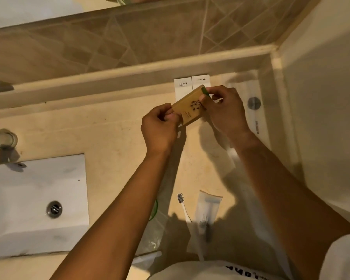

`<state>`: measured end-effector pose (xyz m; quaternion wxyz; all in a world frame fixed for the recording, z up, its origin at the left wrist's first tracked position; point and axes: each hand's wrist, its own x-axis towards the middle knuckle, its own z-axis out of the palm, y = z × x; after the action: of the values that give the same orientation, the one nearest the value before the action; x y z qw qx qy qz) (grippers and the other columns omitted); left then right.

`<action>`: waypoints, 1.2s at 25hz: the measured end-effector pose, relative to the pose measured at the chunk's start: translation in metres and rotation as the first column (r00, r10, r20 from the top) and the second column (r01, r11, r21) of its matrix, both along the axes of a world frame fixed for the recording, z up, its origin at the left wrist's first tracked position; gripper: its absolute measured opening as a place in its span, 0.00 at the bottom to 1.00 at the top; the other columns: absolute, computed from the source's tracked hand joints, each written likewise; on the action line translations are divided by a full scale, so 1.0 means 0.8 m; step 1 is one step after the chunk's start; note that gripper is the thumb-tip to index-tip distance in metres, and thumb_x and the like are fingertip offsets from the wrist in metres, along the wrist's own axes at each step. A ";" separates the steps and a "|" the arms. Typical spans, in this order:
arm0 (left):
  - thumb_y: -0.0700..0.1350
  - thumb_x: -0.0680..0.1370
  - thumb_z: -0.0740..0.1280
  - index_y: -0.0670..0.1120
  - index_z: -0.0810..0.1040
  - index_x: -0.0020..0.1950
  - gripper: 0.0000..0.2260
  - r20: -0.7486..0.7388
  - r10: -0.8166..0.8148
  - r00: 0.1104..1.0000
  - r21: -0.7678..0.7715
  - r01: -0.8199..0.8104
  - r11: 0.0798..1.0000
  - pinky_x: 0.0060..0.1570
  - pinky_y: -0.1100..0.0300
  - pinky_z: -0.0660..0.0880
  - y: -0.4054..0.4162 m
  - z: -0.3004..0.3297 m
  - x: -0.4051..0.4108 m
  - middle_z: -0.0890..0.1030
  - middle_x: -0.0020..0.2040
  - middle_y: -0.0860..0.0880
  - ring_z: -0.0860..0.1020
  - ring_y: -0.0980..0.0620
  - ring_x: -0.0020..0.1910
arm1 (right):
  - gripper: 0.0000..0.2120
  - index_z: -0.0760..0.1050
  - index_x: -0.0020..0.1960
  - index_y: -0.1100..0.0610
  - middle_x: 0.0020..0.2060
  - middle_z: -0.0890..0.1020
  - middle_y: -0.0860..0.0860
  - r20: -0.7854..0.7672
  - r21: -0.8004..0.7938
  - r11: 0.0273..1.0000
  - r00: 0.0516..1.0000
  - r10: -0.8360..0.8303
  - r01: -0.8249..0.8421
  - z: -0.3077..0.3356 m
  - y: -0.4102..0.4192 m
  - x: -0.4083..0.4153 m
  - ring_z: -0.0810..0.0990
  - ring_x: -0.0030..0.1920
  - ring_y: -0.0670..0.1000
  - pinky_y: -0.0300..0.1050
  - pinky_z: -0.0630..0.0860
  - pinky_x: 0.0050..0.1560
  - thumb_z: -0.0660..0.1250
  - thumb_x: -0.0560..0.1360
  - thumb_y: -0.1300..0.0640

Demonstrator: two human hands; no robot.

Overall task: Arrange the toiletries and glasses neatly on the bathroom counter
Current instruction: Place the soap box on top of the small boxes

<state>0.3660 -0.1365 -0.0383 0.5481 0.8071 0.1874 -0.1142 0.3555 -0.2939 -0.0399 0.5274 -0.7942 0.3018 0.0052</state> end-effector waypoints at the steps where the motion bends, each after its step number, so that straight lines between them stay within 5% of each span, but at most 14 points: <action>1: 0.39 0.75 0.72 0.44 0.85 0.59 0.13 -0.018 0.038 0.999 -0.004 -0.038 0.999 0.58 0.52 0.81 -0.003 -0.003 0.012 0.86 0.51 0.48 0.84 0.52 0.51 | 0.11 0.79 0.62 0.52 0.57 0.75 0.51 -0.003 -0.026 1.000 1.000 -0.005 0.005 -0.003 0.000 0.004 0.80 0.50 0.44 0.24 0.74 0.42 0.67 0.80 0.53; 7: 0.42 0.73 0.76 0.46 0.88 0.49 0.06 -0.006 0.111 0.994 -0.028 -0.111 0.993 0.49 0.60 0.83 -0.026 -0.016 0.070 0.87 0.42 0.52 0.85 0.57 0.43 | 0.14 0.80 0.66 0.52 0.58 0.79 0.54 -0.012 -0.100 0.995 1.000 0.002 -0.003 -0.022 -0.002 0.026 0.82 0.56 0.52 0.45 0.79 0.62 0.63 0.82 0.56; 15: 0.42 0.72 0.77 0.46 0.88 0.46 0.04 -0.005 0.060 0.998 0.028 -0.060 0.998 0.52 0.54 0.83 -0.036 -0.037 0.105 0.87 0.43 0.51 0.85 0.55 0.43 | 0.14 0.81 0.64 0.52 0.58 0.79 0.50 0.020 -0.078 0.985 0.988 -0.151 0.152 -0.036 -0.002 0.043 0.81 0.52 0.45 0.45 0.80 0.60 0.68 0.79 0.56; 30: 0.41 0.73 0.77 0.47 0.88 0.45 0.03 0.026 0.014 1.000 0.065 -0.016 0.998 0.49 0.56 0.83 -0.037 -0.040 0.121 0.87 0.39 0.51 0.85 0.55 0.41 | 0.09 0.81 0.57 0.51 0.56 0.81 0.50 -0.090 -0.091 0.993 0.992 -0.088 0.080 -0.050 -0.006 0.059 0.82 0.53 0.50 0.54 0.79 0.61 0.69 0.78 0.54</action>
<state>0.4631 -0.1661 -0.0702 0.5249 0.8244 0.1899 -0.0935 0.4024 -0.2983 -0.0800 0.4772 -0.8019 0.3594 0.0069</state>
